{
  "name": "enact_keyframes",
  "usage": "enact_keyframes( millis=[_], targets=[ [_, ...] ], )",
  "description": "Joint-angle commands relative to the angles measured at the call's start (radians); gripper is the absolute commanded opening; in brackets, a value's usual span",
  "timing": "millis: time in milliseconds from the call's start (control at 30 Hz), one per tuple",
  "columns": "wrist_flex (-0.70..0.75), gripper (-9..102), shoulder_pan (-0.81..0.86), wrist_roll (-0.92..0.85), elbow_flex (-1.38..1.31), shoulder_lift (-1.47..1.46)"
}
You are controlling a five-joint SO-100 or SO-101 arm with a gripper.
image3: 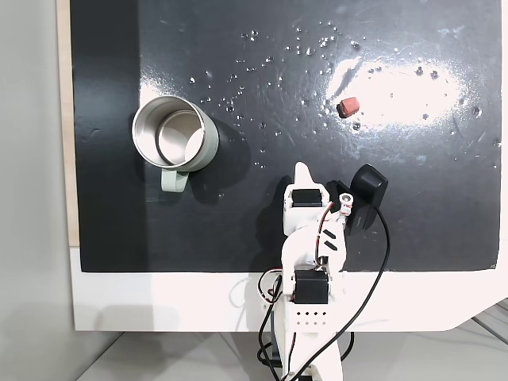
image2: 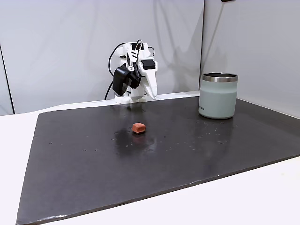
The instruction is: Grasp a cube and put it in the cup.
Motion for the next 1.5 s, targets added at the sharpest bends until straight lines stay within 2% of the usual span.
enact_keyframes(
  millis=[0,733,933,1467],
  targets=[
    [-0.04,0,-0.017,0.009,-0.005,0.012],
    [-0.028,0,-0.009,-0.02,-0.025,0.012],
    [0.067,0,-0.006,-0.06,-0.219,-0.026],
    [0.193,0,0.133,-0.233,-0.917,-0.692]
  ],
)
